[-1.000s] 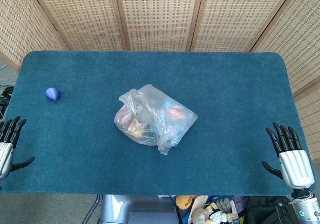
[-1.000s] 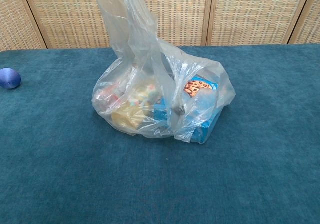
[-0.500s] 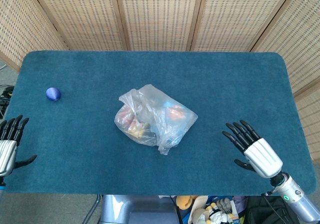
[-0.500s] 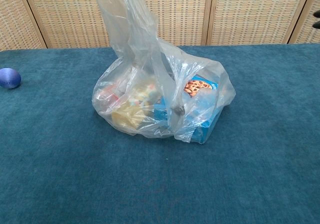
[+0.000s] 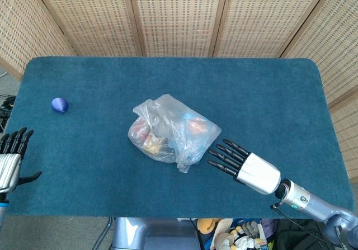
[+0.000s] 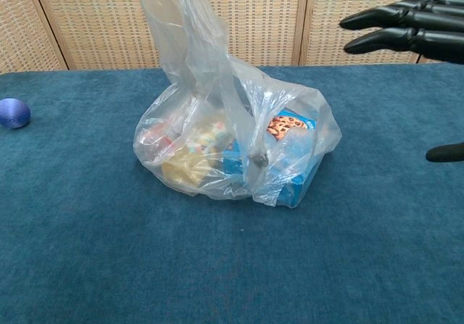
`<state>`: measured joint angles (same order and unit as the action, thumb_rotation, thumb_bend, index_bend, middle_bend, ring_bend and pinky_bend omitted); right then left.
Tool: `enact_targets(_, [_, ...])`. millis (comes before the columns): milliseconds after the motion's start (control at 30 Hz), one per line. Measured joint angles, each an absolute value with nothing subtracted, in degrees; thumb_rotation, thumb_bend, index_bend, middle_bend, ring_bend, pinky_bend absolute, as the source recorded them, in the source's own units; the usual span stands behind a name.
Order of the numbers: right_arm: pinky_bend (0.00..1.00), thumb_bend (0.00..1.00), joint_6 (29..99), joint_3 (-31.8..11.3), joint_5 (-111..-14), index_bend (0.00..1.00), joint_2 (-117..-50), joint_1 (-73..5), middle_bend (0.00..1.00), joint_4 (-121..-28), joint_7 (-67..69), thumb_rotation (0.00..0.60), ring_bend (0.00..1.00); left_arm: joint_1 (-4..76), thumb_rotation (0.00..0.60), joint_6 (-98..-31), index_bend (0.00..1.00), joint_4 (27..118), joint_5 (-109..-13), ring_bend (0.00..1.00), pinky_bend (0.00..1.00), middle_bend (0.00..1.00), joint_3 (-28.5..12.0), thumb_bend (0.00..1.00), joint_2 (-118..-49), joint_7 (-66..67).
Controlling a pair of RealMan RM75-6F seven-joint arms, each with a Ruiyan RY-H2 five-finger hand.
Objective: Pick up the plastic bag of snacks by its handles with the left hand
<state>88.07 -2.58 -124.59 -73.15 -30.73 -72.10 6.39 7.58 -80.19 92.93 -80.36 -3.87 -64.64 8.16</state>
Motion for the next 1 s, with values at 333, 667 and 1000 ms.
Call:
enact_targets(333, [0.08,0.0,78.08,-3.48,-122.98,0.0,-77.03,-36.99,0.0,-73.35,-0.65,0.6,0.0,7.9,0.6,-79.58,0.0,92.81,-79.56,0.0,0.0,0.0,-4.18,0.13,-64.26,7.13])
enact_targets(667, [0.08,0.0,74.6,-5.2,-120.79,0.0,-81.69,-40.01,0.0,-75.36,-9.37,0.6,0.0,8.11,0.6,-79.08,0.0,92.71,-78.9,0.0,0.0,0.0,-4.36,0.13,-63.87,6.24])
enact_targets(1000, [0.08,0.0,72.36,-6.41,-117.79,0.0,-85.85,-42.62,0.0,-74.0,-13.78,0.6,0.0,8.34,0.6,-78.65,0.0,92.45,-78.68,0.0,0.0,0.0,-4.21,0.13,-64.1,6.41])
